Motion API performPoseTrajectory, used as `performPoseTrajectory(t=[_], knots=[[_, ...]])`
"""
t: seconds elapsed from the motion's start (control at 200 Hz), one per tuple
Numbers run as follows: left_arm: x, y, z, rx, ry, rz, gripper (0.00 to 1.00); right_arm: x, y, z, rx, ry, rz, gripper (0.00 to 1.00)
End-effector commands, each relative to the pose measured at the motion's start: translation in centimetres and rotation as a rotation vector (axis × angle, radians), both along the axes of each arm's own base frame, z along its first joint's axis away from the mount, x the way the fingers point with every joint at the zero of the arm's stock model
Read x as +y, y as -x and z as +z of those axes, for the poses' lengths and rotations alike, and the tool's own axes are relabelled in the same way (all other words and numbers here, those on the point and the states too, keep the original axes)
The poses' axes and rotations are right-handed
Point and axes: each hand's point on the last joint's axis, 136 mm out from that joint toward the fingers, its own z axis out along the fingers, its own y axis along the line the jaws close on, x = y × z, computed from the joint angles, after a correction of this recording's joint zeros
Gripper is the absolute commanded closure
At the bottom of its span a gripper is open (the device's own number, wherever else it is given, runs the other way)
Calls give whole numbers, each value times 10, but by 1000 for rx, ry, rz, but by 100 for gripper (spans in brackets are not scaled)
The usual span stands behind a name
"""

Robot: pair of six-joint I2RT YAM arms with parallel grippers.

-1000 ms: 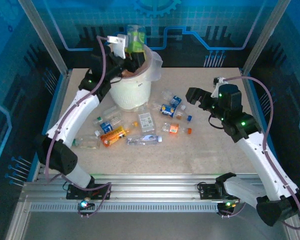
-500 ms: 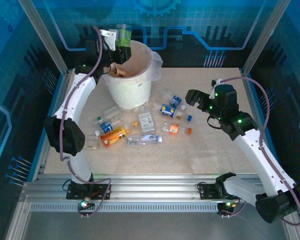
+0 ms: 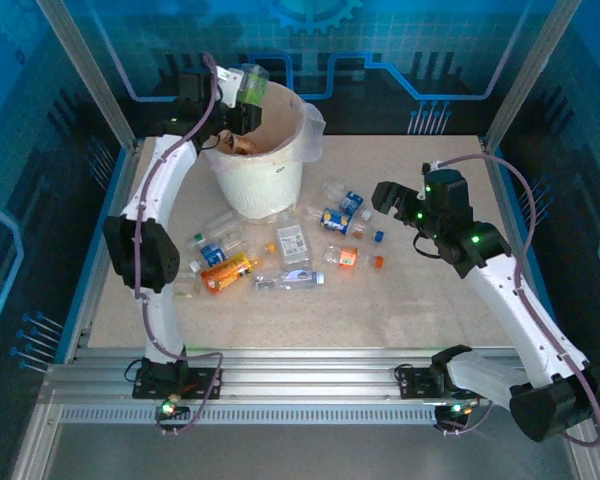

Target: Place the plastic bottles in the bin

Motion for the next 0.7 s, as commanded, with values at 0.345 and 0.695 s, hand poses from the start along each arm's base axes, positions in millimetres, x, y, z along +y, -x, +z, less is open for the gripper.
performPoseTrajectory(t=[0.345,0.695], knots=[[-18,8,-42,131,-40,-149,51,-12,0,-32,86,52,-75,0],[-46,8,-69,174,-92,-233,47,-10,-4,-56,165,81,-75,0]])
